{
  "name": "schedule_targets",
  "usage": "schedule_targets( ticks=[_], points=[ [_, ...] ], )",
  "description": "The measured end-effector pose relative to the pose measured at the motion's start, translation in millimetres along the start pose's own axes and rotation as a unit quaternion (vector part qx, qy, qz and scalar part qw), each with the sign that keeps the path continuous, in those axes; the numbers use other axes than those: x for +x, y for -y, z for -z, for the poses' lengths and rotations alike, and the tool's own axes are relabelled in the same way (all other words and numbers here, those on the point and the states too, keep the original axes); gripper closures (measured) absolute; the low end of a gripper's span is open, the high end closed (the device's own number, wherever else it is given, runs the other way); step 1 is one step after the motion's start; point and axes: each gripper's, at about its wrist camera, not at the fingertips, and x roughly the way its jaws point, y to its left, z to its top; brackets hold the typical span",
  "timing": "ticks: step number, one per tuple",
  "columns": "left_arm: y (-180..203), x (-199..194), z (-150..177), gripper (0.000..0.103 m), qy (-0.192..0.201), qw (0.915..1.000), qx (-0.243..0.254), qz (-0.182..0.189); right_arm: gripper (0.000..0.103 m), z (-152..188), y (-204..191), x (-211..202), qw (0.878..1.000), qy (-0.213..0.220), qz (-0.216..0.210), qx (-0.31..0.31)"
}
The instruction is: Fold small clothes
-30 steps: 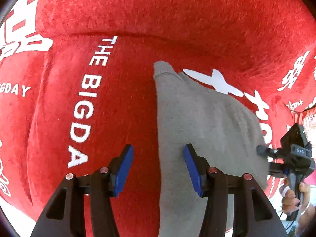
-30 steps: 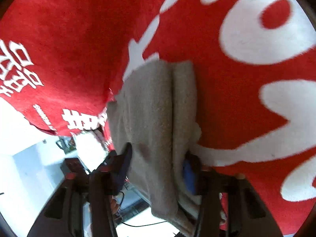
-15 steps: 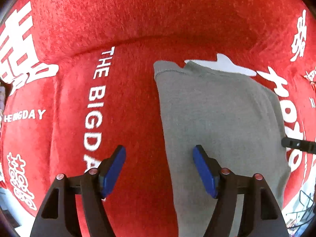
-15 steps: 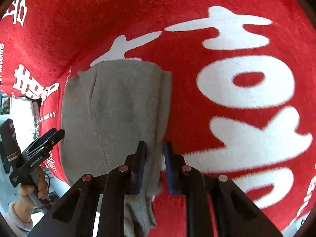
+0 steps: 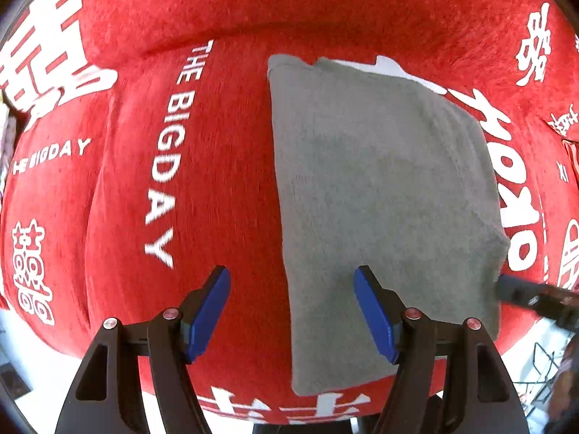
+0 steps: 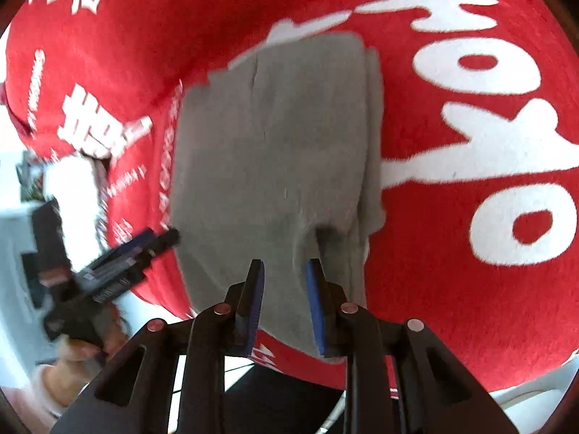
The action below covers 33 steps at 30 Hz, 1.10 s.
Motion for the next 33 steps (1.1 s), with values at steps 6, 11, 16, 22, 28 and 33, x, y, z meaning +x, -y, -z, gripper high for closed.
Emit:
schedule_targets(
  ticks=[6,11,16,22,28,33],
  points=[
    [-1.1,1.2,9.0,0.031,-0.014,0.9998,-0.012,-0.013,0.074,9.2,22.7,22.5,0.997,-0.022,0.075,0.025],
    [-3.1,-6.0,15.3,0.031,-0.015,0.9995,-0.004,-0.028,0.069,16.7,24.2,9.3,0.996,-0.015,0.074,0.036],
    [-2.0,-22.0,19.7,0.031,-0.013,0.9994,-0.003,-0.033,0.069,17.0,11.3,-3.5,0.997,-0.007,0.073,0.037],
    [-1.7,-36.5,23.5,0.018,-0.013,0.9995,-0.016,-0.023,0.054,12.6,-3.4,-26.5,0.997,0.007,0.078,0.028],
    [0.5,-59.1,22.7,0.0,-0.005,0.9983,-0.012,-0.056,0.038,7.8,-21.1,-51.8,0.996,0.021,0.083,0.022],
    [-0.5,-77.2,20.9,0.0,0.012,0.9985,-0.013,-0.051,0.022,5.1,-39.0,-70.2,0.994,0.038,0.099,0.01]
  ],
)
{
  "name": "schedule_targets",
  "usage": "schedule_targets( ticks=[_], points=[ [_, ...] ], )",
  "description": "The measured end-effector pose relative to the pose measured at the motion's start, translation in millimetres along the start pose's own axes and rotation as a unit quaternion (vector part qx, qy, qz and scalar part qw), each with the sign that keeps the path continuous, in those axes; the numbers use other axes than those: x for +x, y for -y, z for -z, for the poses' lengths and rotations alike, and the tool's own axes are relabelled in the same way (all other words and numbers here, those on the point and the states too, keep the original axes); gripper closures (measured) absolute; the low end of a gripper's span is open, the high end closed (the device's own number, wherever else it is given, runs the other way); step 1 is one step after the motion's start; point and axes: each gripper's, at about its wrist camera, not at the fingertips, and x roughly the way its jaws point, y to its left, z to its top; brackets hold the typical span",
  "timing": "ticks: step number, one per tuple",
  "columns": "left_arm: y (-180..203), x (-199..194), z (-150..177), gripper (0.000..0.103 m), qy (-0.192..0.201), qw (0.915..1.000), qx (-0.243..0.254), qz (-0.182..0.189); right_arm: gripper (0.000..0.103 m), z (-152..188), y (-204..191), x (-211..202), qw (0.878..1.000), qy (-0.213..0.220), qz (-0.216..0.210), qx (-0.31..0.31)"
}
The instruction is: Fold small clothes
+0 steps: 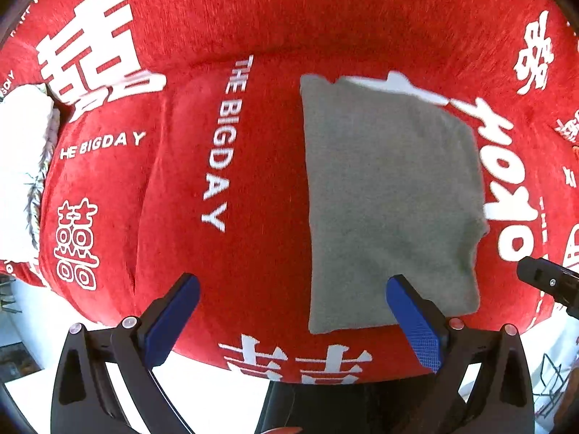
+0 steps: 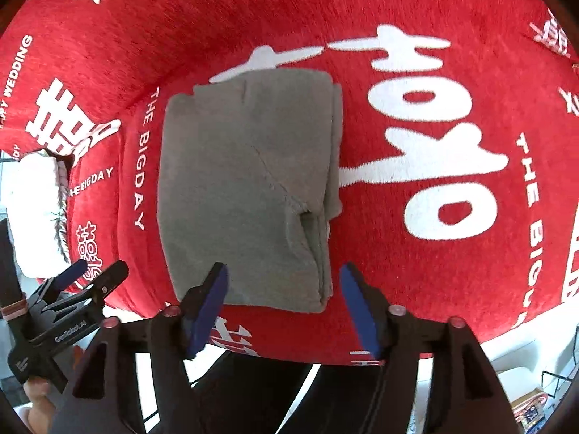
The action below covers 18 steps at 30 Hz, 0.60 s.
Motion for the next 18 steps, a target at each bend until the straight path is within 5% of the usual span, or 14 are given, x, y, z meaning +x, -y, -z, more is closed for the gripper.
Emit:
schedule_targets(
  ticks=[4,7,18],
  points=[
    [0.1,-13.6,-3.8,0.0,-0.001,1.0,0.0,-0.002,0.019,-1.7,-12.6,-14.6,1.0,0.013,0.025,-0.009],
    [-0.2,-25.7,-4.5,0.0,0.003,1.0,0.001,0.0,0.0,-1.1,-21.5,-28.4,0.998,0.032,0.042,-0.023],
    [-3.7,-75.1,-9.2,0.0,0.017,0.9997,0.009,-0.012,0.0,-1.0,-43.3,-71.4,0.996,0.041,0.065,-0.042]
  ],
)
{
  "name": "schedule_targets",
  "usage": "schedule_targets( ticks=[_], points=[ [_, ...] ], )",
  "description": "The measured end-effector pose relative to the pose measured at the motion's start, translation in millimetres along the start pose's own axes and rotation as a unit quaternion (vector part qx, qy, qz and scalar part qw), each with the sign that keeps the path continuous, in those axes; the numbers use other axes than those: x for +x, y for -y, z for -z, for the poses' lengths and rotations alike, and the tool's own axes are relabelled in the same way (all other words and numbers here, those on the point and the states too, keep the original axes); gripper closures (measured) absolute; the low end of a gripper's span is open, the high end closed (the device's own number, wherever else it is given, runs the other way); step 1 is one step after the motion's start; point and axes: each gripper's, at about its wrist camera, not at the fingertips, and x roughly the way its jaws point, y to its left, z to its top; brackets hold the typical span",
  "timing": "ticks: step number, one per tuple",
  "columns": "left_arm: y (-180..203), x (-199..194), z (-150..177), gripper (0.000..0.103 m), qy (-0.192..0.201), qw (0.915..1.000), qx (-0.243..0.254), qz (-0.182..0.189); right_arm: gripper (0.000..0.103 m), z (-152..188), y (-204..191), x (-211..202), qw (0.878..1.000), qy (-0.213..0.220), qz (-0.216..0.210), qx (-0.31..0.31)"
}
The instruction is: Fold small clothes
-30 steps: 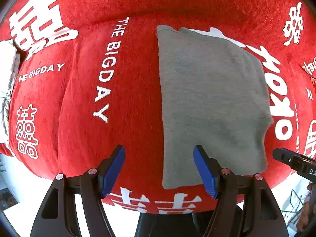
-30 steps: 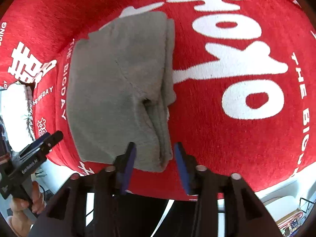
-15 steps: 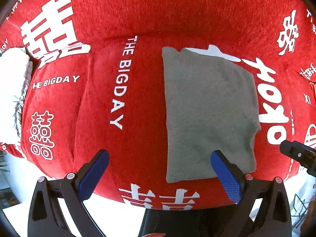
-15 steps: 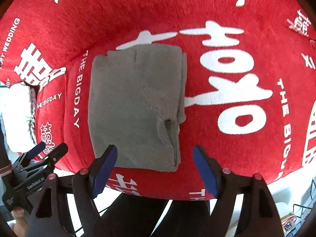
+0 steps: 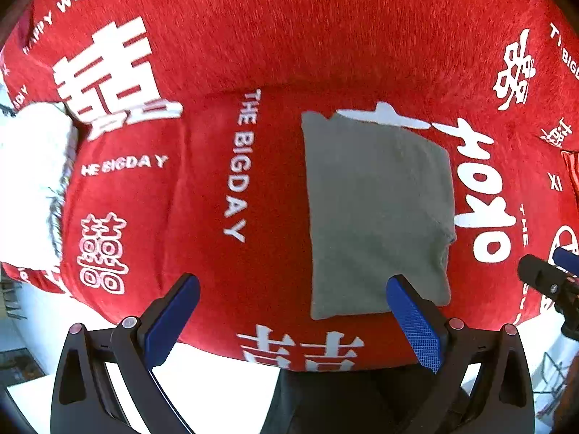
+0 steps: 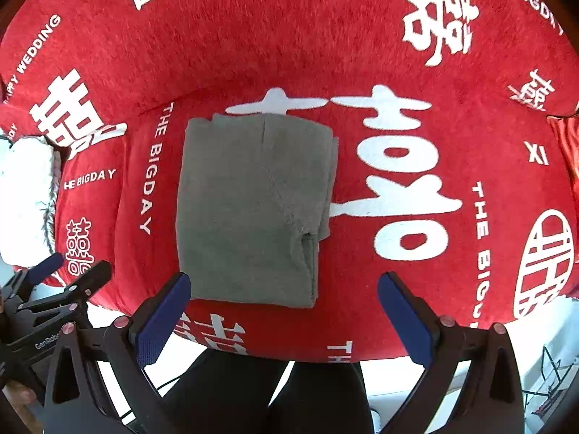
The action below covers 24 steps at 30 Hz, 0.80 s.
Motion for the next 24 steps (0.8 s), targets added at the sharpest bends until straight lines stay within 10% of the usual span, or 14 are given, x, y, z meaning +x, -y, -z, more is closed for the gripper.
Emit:
schedule_targets(
  ticks=[24],
  points=[
    [-5.9,-26.4,-8.4,0.0,0.011,0.9997,-0.02,0.006,0.0,-8.4,-10.5,-23.7,1.0,0.016,0.009,0.014]
  ],
)
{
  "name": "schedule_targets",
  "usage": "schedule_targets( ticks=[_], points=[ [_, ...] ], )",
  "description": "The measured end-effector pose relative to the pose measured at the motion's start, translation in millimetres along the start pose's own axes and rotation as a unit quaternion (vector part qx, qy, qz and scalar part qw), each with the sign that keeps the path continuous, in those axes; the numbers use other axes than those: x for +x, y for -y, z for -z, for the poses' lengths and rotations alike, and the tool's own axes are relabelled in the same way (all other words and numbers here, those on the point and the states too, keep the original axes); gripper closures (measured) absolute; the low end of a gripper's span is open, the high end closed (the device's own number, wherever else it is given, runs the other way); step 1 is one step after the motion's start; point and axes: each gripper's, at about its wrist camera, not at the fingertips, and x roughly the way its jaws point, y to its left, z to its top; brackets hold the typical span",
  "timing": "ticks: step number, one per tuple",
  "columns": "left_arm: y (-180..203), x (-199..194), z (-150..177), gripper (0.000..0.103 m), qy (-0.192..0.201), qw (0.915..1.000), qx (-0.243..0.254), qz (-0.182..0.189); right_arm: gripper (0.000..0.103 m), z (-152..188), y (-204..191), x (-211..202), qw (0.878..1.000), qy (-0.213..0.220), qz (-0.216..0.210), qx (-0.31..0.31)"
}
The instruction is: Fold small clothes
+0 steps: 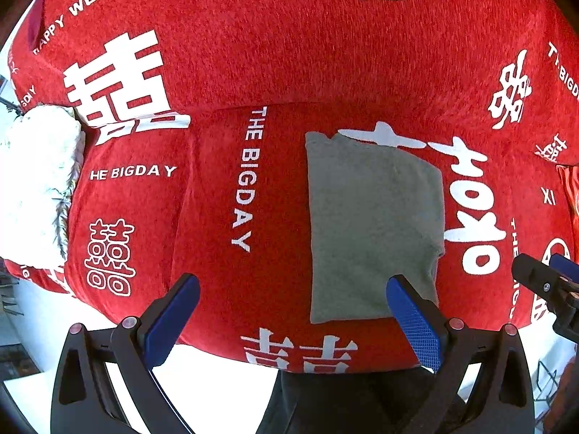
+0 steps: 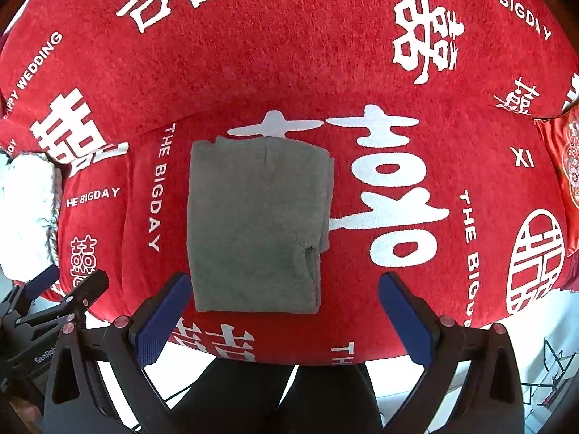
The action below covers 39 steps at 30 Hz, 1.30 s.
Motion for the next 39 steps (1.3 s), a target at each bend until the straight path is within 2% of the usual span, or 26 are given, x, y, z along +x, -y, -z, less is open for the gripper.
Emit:
schedule_targets(
  ticks=[16,39],
  points=[
    [1.7,-9.7,-1.7,0.0,0.01,0.9999,-0.003,0.006,0.0,-4.5,-9.3,-5.9,1.0,-0.003,0.005,-0.02],
    [7.5,-12.5,2.3,0.0,0.009,0.9999,-0.005,0.008,0.0,0.7,0.5,-11.8,1.0,0.007,-0.001,-0.003]
  ],
)
